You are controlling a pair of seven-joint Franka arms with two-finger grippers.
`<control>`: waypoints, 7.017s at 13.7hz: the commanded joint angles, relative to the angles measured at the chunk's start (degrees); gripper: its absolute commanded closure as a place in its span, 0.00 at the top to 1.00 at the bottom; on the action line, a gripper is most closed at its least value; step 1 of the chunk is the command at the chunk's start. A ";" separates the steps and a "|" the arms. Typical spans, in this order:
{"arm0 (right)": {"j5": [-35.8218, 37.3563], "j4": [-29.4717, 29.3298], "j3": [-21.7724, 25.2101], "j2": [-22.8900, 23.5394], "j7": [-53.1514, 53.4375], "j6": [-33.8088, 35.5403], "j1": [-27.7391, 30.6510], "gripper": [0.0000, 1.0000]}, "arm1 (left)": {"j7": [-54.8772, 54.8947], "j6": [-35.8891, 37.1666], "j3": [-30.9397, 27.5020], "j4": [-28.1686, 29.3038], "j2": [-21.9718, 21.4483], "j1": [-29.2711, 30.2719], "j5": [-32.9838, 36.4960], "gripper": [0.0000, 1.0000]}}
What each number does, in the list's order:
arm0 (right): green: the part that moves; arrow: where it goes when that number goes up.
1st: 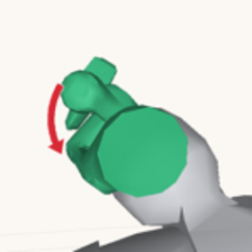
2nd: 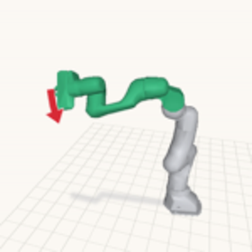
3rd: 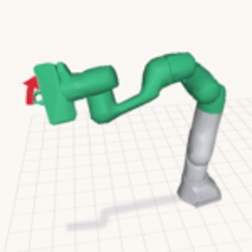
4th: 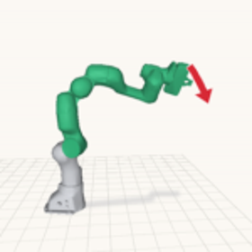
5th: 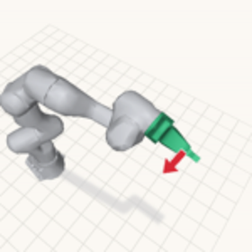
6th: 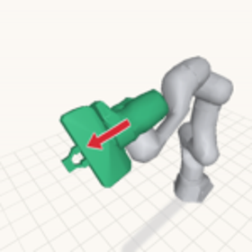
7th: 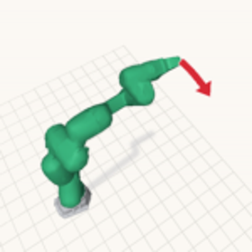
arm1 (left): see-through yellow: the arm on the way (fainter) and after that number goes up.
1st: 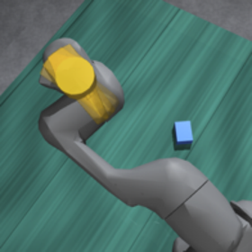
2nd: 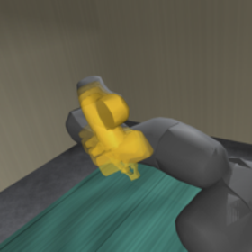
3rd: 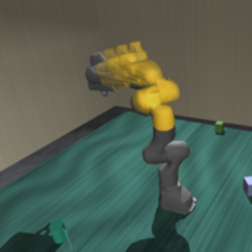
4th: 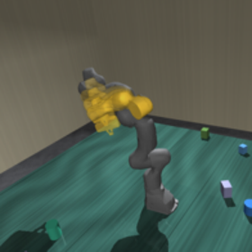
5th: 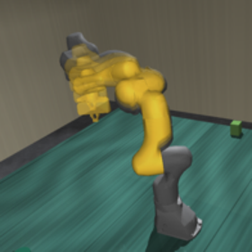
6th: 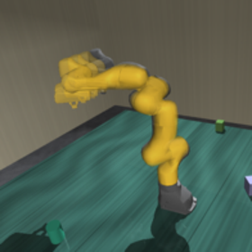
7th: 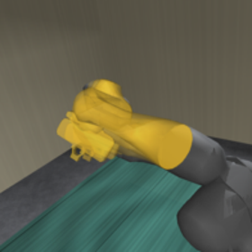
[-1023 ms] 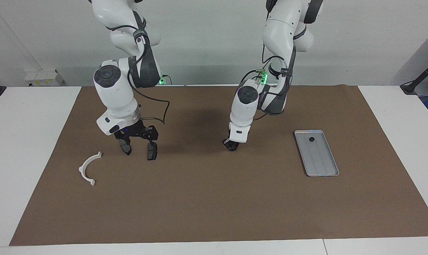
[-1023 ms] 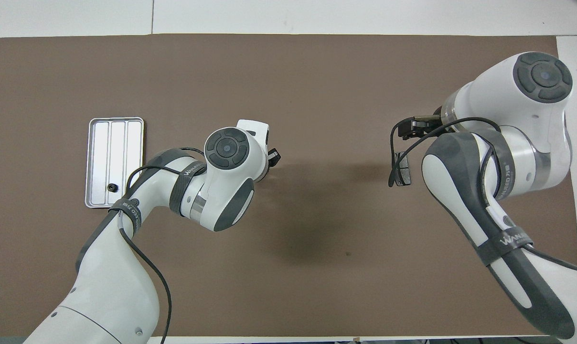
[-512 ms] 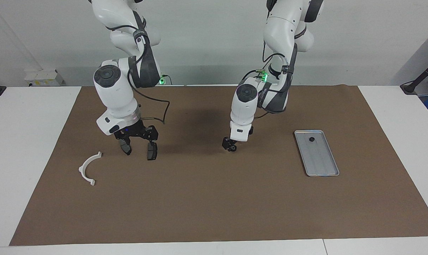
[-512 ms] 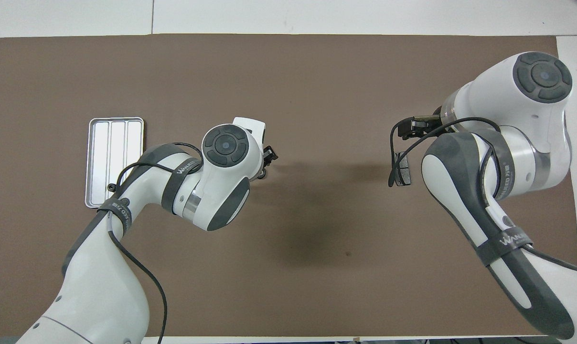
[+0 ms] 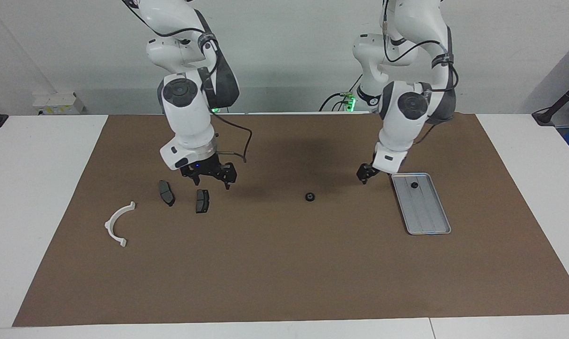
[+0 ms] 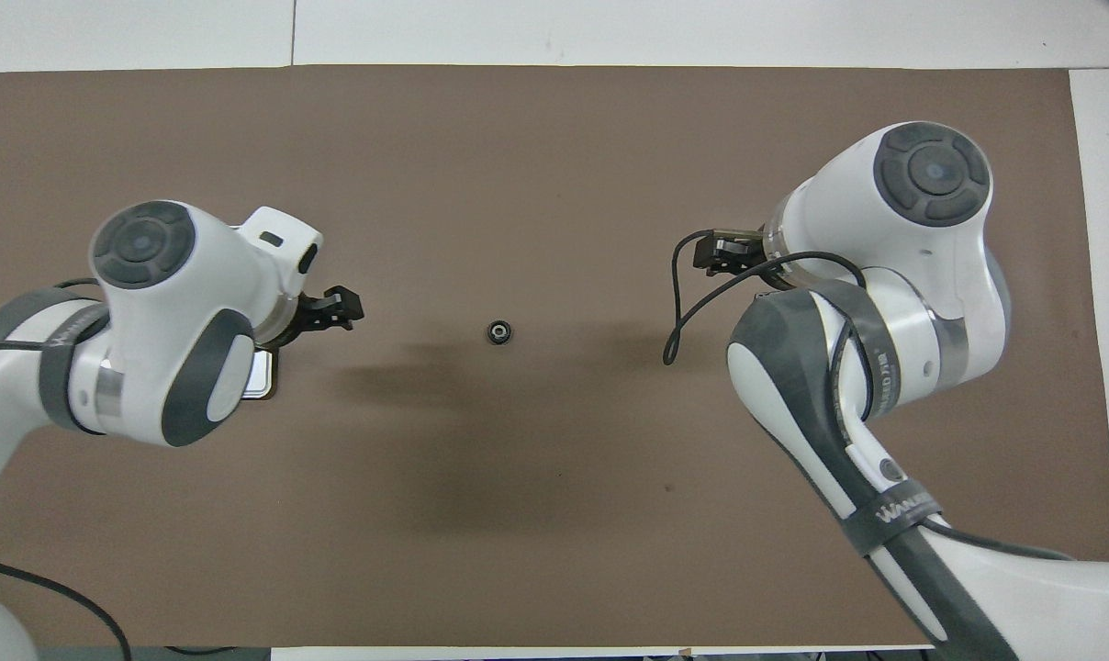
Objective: Place bearing gear from tray to pile
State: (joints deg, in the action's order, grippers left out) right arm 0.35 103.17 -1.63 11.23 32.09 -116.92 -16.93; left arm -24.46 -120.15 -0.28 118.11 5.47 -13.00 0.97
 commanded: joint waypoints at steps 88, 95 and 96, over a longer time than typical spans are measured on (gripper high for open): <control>5.63 -15.54 -1.44 24.72 -35.69 -9.56 18.60 0.84 | 4.56 17.39 0.11 -9.92 -8.00 8.67 -1.85 1.00; 4.84 -19.13 -1.71 18.48 -21.24 6.23 8.96 1.00 | 8.99 18.99 3.70 -9.74 -10.92 16.06 -2.03 1.00; 4.57 -21.32 -1.97 18.47 -14.31 9.05 6.15 1.00 | 9.52 18.38 3.97 -9.92 -10.40 16.52 -2.11 1.00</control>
State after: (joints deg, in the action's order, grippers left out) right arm 5.31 84.20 -3.35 31.14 8.28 -112.69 -6.29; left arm -16.21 -100.12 1.85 107.00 -4.58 0.99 -1.20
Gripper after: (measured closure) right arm 0.000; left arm 0.000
